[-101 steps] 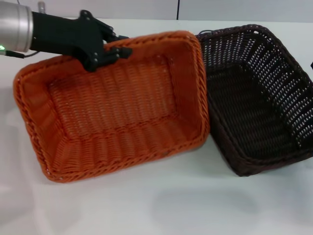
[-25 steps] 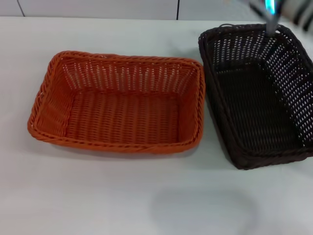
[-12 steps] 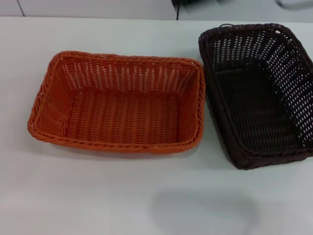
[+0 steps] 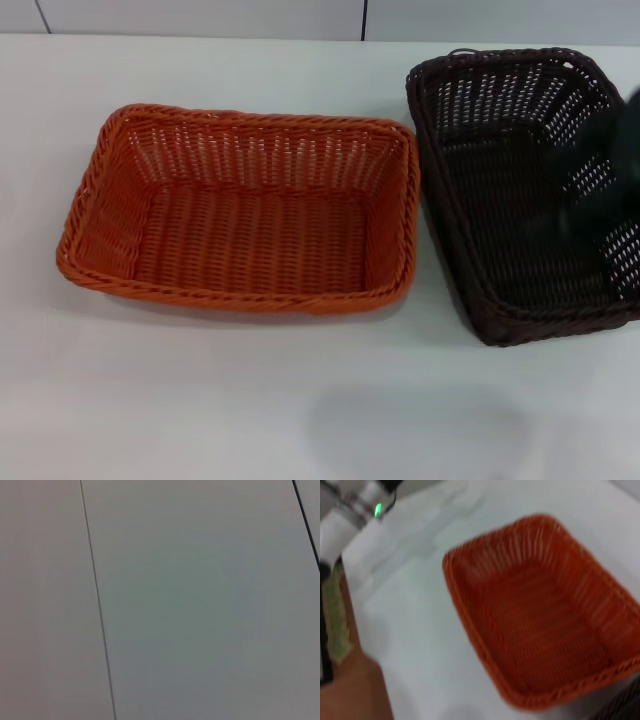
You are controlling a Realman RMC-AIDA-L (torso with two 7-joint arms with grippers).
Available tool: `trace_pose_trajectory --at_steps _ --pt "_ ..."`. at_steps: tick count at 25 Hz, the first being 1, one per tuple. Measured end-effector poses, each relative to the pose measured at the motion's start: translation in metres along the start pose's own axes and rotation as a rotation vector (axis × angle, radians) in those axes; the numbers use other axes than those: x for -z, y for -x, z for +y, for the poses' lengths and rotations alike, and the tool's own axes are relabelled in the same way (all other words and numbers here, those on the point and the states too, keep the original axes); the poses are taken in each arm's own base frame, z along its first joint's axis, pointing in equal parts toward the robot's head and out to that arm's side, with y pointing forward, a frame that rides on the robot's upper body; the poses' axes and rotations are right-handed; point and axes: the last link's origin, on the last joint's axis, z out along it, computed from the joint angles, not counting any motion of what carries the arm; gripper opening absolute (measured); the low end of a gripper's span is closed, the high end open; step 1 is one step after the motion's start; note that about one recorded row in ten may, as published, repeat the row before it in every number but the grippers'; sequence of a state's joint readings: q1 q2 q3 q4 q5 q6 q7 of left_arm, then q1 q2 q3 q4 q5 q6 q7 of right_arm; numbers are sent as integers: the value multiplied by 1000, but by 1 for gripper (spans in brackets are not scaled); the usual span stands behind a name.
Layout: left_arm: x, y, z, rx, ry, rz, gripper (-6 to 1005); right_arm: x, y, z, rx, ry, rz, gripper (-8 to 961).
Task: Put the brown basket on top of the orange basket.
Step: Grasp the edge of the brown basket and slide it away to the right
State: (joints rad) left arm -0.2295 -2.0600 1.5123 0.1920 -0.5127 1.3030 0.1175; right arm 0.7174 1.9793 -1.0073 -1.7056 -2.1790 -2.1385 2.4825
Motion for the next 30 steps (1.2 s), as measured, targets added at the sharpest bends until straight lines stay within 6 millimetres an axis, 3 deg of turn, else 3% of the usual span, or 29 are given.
trace_pose_trajectory --at_steps 6,14,22,30 --pt "-4 1 4 5 7 -14 802 -24 -14 3 82 -5 165 824" --pt "-6 2 5 6 10 -25 802 -68 -12 3 156 -76 386 824" --pt "-6 2 5 5 10 -24 802 -100 -20 -6 133 -49 480 824" --pt "-7 4 5 5 11 -39 802 -117 -27 -11 118 -33 504 779"
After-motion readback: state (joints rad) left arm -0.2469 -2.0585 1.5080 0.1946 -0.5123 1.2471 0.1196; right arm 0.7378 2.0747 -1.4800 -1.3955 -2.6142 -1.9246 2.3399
